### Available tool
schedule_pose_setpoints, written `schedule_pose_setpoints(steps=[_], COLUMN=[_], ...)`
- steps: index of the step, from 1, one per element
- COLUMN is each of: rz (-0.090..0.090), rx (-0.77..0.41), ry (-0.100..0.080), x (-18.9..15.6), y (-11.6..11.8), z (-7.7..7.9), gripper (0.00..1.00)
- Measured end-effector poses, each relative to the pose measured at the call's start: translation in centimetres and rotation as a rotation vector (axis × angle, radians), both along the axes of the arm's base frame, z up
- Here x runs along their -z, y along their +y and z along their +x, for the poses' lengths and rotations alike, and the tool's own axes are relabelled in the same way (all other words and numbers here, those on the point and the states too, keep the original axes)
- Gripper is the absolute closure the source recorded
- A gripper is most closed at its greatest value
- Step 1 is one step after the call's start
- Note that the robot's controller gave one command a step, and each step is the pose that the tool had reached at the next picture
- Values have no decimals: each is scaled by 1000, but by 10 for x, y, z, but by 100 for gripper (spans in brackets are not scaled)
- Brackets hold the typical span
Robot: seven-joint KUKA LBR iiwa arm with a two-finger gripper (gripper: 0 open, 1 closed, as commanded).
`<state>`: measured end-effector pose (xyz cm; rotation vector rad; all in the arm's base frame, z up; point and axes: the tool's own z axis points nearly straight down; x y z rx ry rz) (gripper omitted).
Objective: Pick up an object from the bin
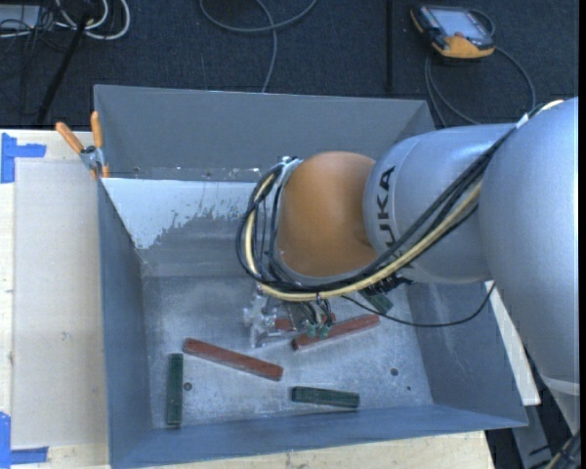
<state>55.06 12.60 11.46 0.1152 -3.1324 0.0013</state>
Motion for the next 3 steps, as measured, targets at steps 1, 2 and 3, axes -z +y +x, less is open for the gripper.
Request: schedule_pose_setpoints(steps=[1,2,3], rz=[2,0,3], rx=[-12,33,66], ry=[-12,-2,-10], x=[-33,-84,-112], y=[5,2,12], z=[2,-3,-3], gripper=[100,100,100])
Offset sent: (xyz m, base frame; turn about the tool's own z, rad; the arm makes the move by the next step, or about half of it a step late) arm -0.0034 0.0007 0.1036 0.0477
